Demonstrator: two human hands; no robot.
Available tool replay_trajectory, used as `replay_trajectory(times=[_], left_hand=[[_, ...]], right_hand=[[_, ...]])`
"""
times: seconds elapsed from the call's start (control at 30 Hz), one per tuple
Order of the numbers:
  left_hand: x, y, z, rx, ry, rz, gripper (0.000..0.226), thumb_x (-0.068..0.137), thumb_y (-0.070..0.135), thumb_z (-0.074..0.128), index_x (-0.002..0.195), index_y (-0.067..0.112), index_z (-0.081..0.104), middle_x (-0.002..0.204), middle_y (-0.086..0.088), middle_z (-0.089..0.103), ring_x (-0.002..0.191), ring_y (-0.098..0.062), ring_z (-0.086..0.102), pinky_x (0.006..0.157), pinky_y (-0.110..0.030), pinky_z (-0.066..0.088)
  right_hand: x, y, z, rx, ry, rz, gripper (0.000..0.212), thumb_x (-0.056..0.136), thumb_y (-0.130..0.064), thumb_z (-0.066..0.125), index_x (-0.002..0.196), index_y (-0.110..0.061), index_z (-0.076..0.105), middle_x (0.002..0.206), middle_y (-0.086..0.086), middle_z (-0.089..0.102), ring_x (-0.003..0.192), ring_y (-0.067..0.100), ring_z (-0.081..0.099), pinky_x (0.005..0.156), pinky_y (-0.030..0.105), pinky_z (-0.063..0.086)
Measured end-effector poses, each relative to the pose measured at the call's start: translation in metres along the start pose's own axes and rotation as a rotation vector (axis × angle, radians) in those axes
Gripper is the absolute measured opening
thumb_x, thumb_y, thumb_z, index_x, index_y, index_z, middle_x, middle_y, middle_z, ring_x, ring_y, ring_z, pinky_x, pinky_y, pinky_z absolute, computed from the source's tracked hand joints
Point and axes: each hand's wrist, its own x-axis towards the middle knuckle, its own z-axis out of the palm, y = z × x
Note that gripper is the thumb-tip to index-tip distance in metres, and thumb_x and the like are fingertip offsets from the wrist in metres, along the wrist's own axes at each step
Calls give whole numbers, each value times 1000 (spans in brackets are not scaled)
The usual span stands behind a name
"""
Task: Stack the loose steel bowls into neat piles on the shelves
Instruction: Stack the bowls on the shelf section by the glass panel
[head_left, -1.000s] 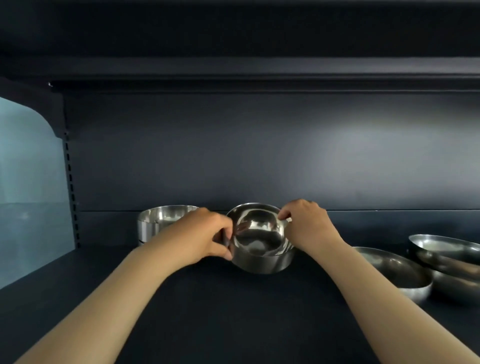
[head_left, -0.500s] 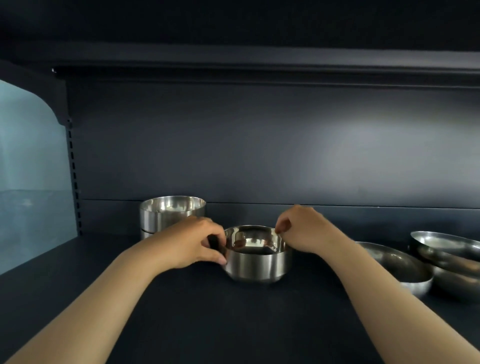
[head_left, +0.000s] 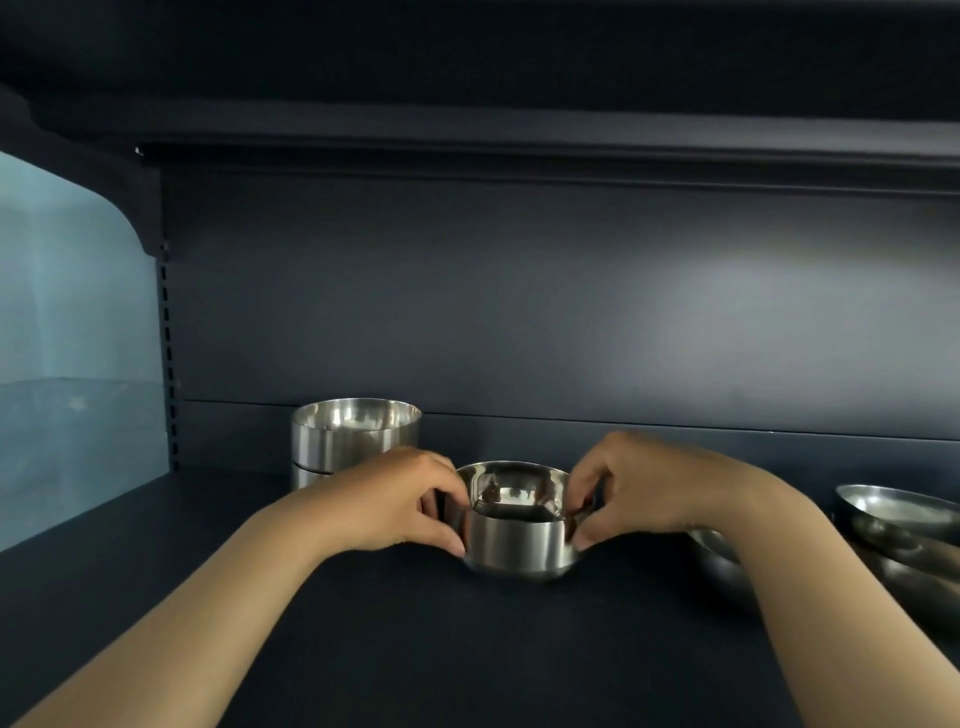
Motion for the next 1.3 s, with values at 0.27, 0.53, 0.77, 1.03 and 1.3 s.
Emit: replay_trajectory(times=[0.27,0.53,0.77,1.03,1.3], left_hand=[[3,0,5,127,101,57,43,67,63,66,101,37,66,100,28,54,102,11,38,89,-16,36],[4,4,11,62,74,57,44,77,48,70,118,36,61,111,33,52,101,18,44,86,-6,35],[1,9,8,53,56,24,40,80,45,69,118,36,62,112,28,56,101,8,53,89,-18,45],[-1,18,3,-24,81,19,33,82,37,69,115,34,65,82,30,59,91,5,58,81,-18,46],[-7,23,-28,-164,263,79,29,78,34,72,97,53,61,117,22,61,109,13,48,102,-19,33]], right_hand=[[-1,-3,4,-21,34,9,23,65,-44,79,82,-31,71,81,-21,62,79,0,58,66,19,42],[2,-11,9,23,28,-40,15,70,-35,78,81,-28,71,76,-22,62,71,-12,55,64,16,39],[2,-14,9,32,6,-39,14,73,-30,76,84,-23,72,85,-11,69,83,5,63,83,36,53],[-1,-12,5,103,35,-64,7,80,-24,72,86,-27,72,84,-16,68,79,-2,60,76,21,47],[-8,-19,-17,156,232,-159,15,82,-27,70,82,-41,68,86,-15,69,82,1,62,75,19,47]])
